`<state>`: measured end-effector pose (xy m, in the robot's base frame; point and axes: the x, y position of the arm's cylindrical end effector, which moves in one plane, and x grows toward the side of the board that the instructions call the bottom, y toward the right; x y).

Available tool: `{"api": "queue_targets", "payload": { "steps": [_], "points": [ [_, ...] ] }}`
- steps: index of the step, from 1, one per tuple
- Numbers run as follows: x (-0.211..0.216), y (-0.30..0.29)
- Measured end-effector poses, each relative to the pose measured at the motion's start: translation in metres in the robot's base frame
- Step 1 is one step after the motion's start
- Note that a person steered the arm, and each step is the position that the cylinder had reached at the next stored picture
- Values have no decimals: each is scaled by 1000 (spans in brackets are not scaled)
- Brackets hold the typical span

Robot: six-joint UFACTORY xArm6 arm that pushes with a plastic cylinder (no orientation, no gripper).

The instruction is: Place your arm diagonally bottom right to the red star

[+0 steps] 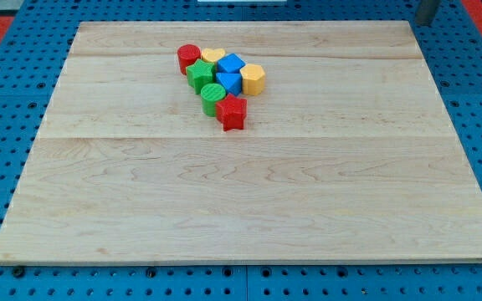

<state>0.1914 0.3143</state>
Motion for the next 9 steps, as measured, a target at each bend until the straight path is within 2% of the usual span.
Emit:
{"api": "queue_targets", "payload": {
  "steps": [2,3,4,5,7,8,9],
  "points": [
    [13,-137],
    [44,-177],
    [63,-179],
    [107,-173],
    [200,-251],
    [251,-257],
    [264,-277]
  ]
}}
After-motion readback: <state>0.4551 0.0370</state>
